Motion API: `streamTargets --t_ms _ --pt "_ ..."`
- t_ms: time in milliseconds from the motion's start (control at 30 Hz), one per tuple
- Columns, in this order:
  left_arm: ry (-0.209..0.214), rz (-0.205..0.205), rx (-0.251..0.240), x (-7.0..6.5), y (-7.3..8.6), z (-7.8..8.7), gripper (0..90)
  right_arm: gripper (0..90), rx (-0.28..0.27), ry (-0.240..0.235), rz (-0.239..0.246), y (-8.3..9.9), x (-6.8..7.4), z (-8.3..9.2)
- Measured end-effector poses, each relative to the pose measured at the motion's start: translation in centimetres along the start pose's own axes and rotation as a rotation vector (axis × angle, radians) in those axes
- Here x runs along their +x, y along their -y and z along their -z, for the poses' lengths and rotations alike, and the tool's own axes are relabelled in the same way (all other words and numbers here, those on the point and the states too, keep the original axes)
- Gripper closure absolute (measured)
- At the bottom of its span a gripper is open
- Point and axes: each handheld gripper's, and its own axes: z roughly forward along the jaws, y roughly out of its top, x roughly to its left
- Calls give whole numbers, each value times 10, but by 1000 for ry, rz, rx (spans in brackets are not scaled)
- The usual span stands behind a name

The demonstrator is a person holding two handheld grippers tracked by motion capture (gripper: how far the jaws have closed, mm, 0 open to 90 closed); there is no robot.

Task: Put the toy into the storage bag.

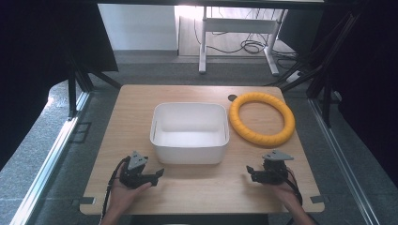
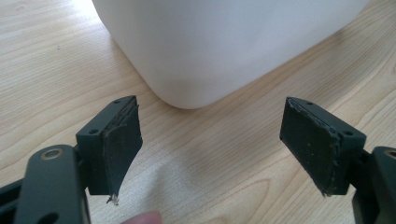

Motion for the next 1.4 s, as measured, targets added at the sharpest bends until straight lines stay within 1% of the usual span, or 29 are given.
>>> streamTargets --t_ms 133,167,233,333,433,467,500,533,633,667,700,733,767,800,833,867,933,967,1000,1033,1067,1100,1167,1200,1233,1267,1300,1333,1400 --pt "2 4 4 1 2 0 208 154 5 -10 8 1 -3 -1" --pt "8 5 6 0 3 0 208 154 5 -21 11 -1 -5 -1" --pt "14 -3 8 -1 3 1 208 169 10 -30 26 -1 -5 -1" --pt "27 -1 7 -3 3 3 207 175 13 -42 59 -5 -5 1" --pt "40 8 3 -3 2 4 207 184 4 -45 72 -19 -11 1" --pt "54 18 0 -3 1 3 207 188 5 -54 75 -25 -14 1" --pt "54 19 -2 -3 0 2 207 190 5 -62 82 -31 -17 -1" --pt "54 16 -2 -4 -1 2 207 191 11 -57 95 -38 -20 -4" --pt "63 7 1 -6 -2 0 207 185 48 -52 121 -60 -27 -15" --pt "63 7 1 -6 -2 0 207 185 48 -52 121 -60 -27 -15" --pt "67 4 5 -7 -1 -2 207 184 90 -43 152 -75 -30 -28" --pt "68 4 7 -7 -1 -3 207 182 115 -43 163 -81 -31 -36" --pt "68 4 7 -7 -1 -3 207 182 115 -43 163 -81 -31 -36" --pt "65 5 1 -7 -1 -3 208 175 166 -34 182 -89 -35 -53" --pt "65 5 1 -7 -1 -3 208 172 184 -31 185 -91 -37 -60" --pt "66 6 -5 -7 -1 -2 208 172 184 -31 185 -91 -37 -60" --pt "64 3 -13 -7 -1 -1 208 170 241 -11 201 -98 -44 -82" --pt "64 3 -13 -7 -1 -1 208 170 241 -11 201 -98 -44 -82" --pt "64 4 -13 -7 0 0 208 172 260 -11 199 -99 -45 -86" --pt "64 5 -14 -6 0 0 208 194 298 -9 208 -102 -47 -98" --pt "63 5 -12 -5 1 0 208 196 327 4 225 -102 -48 -102" --pt "63 5 -12 -5 1 0 208 199 352 5 238 -102 -50 -107" --pt "62 6 -10 -5 1 0 208 268 352 -25 203 -103 -54 -111" --pt "62 5 -10 -4 2 0 208 298 346 -30 193 -104 -55 -111" --pt "63 5 -11 -4 2 1 208 348 344 -40 188 -104 -56 -111" --pt "63 5 -11 -4 2 1 208 348 344 -40 188 -104 -56 -111" --pt "63 7 -12 -4 1 1 208 386 340 -58 186 -104 -58 -111" --pt "64 7 -14 -5 1 1 208 443 336 -77 191 -104 -64 -111" --pt "62 5 -14 -5 1 1 208 460 363 -101 212 -107 -66 -111"
